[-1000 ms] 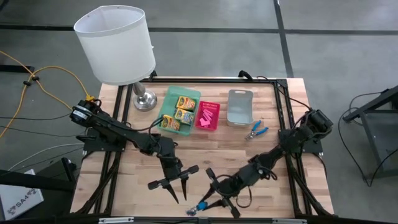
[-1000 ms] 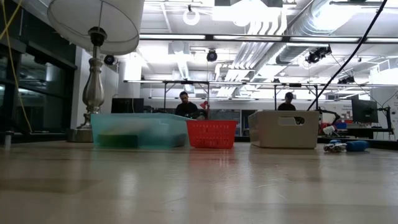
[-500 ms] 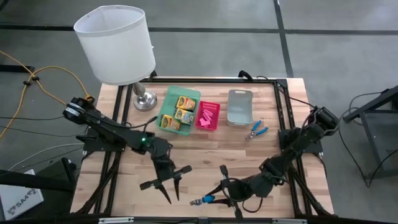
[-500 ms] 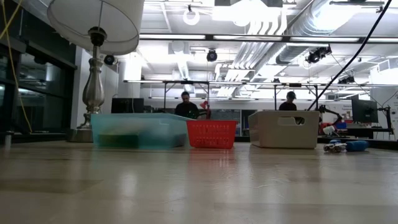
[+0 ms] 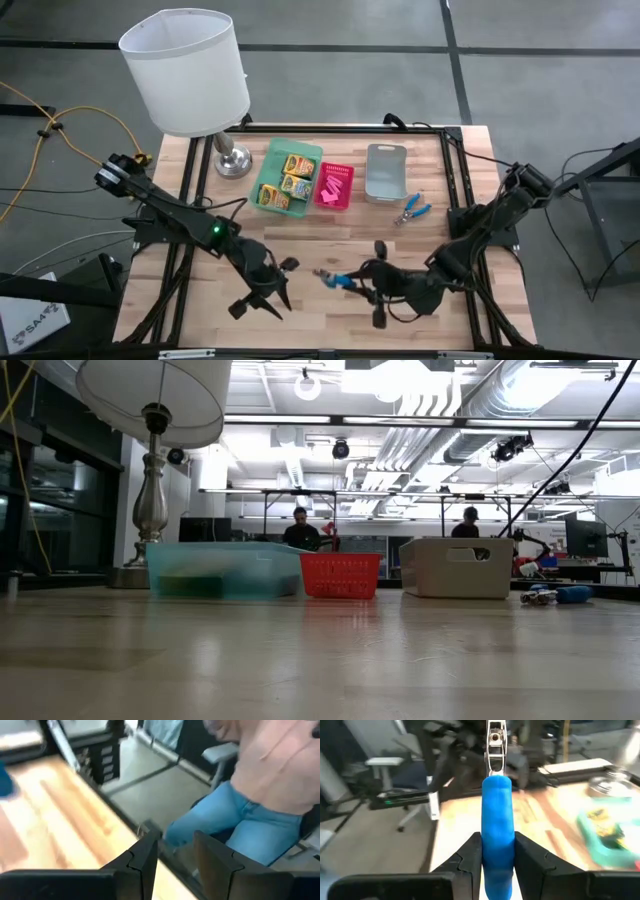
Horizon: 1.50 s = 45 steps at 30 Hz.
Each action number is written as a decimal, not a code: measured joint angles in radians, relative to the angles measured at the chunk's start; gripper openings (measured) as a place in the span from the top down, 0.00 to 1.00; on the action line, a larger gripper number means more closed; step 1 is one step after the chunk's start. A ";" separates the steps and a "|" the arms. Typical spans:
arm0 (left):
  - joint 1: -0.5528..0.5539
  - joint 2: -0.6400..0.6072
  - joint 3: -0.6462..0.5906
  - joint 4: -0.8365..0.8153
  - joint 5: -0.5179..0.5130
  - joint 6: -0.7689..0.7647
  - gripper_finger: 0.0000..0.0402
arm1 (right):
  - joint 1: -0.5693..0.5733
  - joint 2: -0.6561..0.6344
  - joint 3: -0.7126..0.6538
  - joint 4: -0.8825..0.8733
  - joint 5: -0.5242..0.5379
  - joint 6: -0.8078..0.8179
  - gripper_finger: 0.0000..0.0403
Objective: Pick & Place School Supplies
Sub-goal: Put the blue puncher into the gray bin
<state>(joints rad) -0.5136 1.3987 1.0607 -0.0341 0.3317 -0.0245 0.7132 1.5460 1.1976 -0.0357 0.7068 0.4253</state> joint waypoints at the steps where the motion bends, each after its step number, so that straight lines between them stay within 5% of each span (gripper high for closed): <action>1: 0.000 0.000 0.000 -0.022 -0.012 -0.010 0.70 | 0.000 -0.007 0.000 -0.029 0.018 0.021 0.80; 9: 0.000 0.000 0.000 -0.144 -0.076 -0.052 0.70 | -0.058 -0.060 0.000 -0.319 0.079 0.273 0.80; 17: 0.000 0.000 0.000 -0.183 -0.076 -0.055 0.70 | -0.215 -0.095 0.000 -0.559 0.009 0.446 0.80; 31: 0.000 0.001 0.000 -0.242 -0.074 -0.074 0.70 | -0.487 -0.176 0.001 -0.909 -0.063 0.524 0.80; 45: 0.001 0.001 0.000 -0.290 -0.075 -0.051 0.70 | -0.696 -0.089 0.001 -1.120 -0.136 0.483 0.80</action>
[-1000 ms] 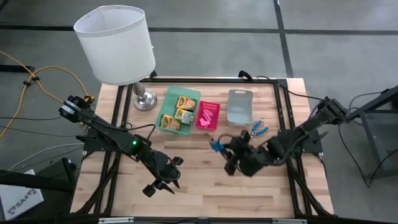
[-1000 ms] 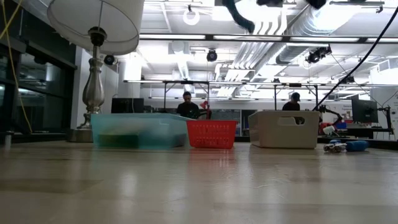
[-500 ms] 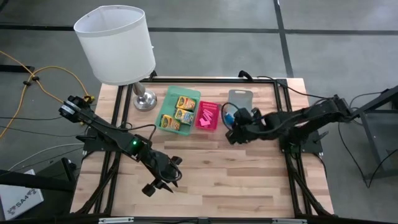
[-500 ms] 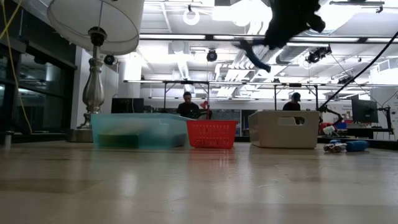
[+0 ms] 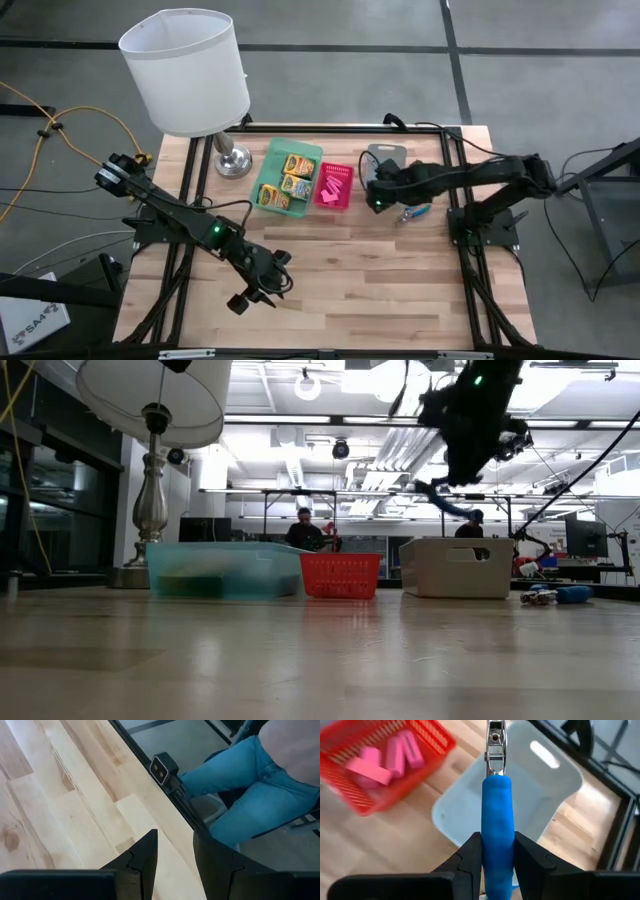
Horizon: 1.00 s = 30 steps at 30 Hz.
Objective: Pick & Place School Supplies
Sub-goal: Put the blue puncher into the gray bin
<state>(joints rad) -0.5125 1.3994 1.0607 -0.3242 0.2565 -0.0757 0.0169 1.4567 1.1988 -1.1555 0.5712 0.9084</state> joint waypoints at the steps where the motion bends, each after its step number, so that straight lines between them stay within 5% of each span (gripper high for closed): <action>1: 0.000 0.000 0.000 -0.001 0.000 0.000 0.70 | -0.017 0.015 -0.001 0.000 -0.005 -0.016 0.80; 14: 0.000 0.000 0.000 -0.015 -0.002 0.000 0.70 | -0.184 0.208 -0.001 -0.015 -0.083 -0.067 0.80; 30: 0.000 0.000 0.000 -0.013 -0.002 0.001 0.70 | -0.293 0.378 -0.001 0.012 -0.044 -0.166 0.80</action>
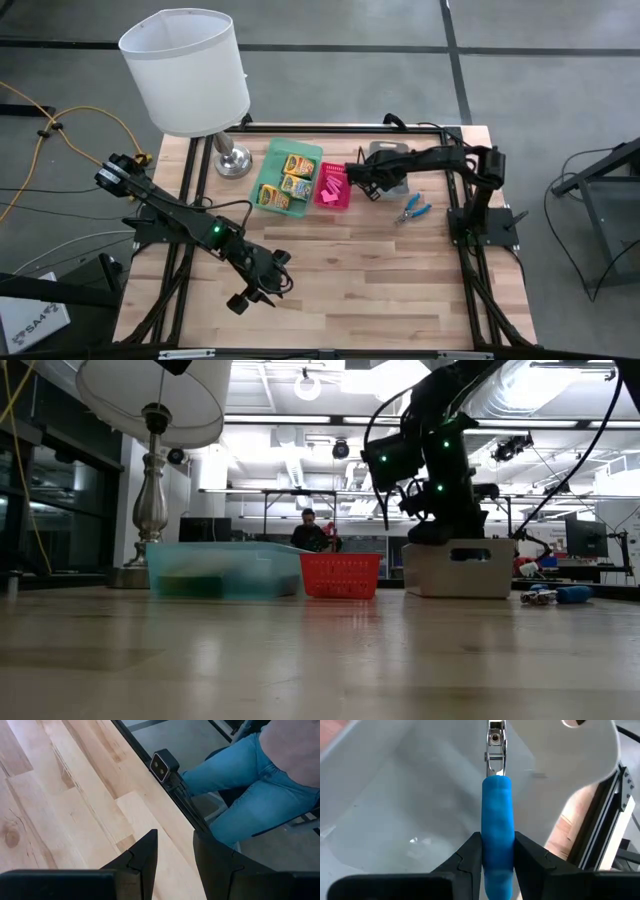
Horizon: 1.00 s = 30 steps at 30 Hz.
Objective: Pick & Place School Supplies
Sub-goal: Put the blue puncher into the gray bin
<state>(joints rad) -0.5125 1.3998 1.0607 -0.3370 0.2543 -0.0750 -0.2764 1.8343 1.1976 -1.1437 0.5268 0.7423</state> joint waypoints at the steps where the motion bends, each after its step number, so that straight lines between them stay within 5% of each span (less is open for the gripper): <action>1: 0.000 0.000 0.000 0.000 0.000 0.000 0.70 | -0.005 0.000 0.000 0.007 -0.002 -0.011 0.80; 12: 0.000 0.000 0.000 0.000 0.000 0.002 0.70 | -0.013 0.000 0.000 0.046 -0.054 -0.041 0.67; 30: 0.000 0.000 0.000 0.000 0.000 -0.001 0.70 | -0.012 -0.001 0.000 0.116 -0.180 -0.143 0.63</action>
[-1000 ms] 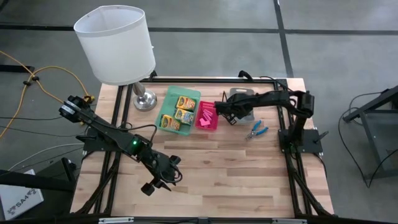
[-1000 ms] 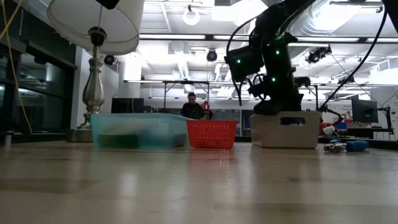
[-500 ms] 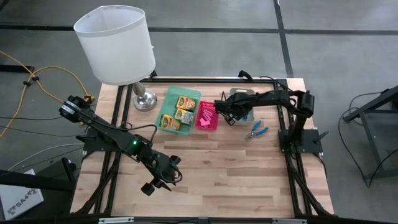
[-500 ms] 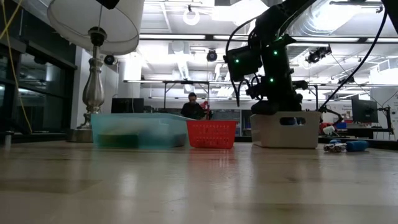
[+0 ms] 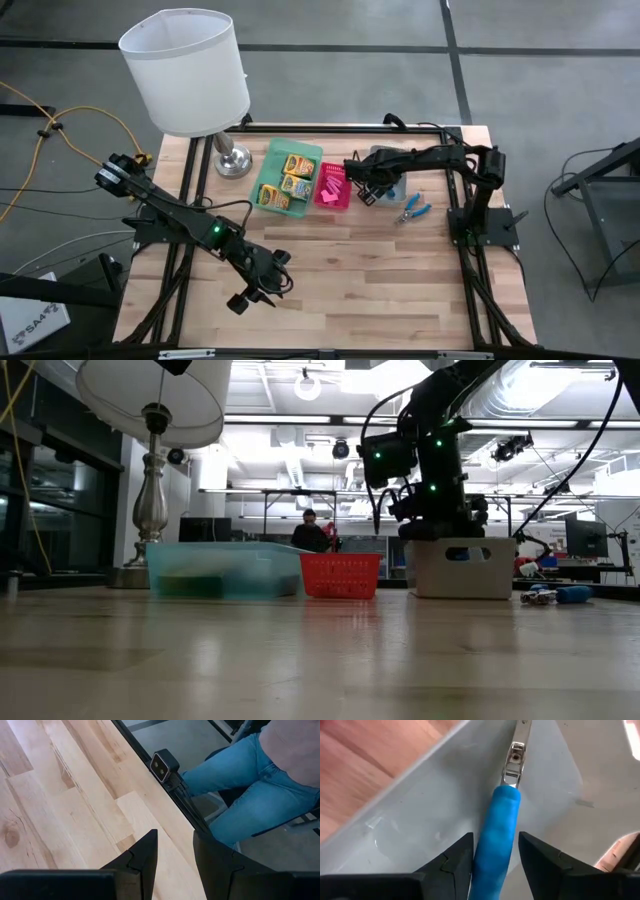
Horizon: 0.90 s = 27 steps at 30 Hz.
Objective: Pick & Place School Supplies
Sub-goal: Put the blue puncher into the gray bin
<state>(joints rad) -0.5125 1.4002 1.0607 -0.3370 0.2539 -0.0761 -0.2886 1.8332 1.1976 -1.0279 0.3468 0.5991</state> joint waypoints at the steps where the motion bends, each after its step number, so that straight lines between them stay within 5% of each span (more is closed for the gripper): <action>1: 0.000 0.000 0.000 0.000 0.000 0.000 0.70 | 0.000 -0.002 0.000 0.000 -0.008 -0.002 0.63; 27: 0.000 0.000 0.000 0.000 0.000 -0.003 0.70 | -0.001 -0.114 0.001 0.018 -0.062 -0.028 0.62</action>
<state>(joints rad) -0.5129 1.4006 1.0607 -0.3367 0.2543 -0.0793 -0.2900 1.7191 1.1984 -1.0096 0.2845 0.5709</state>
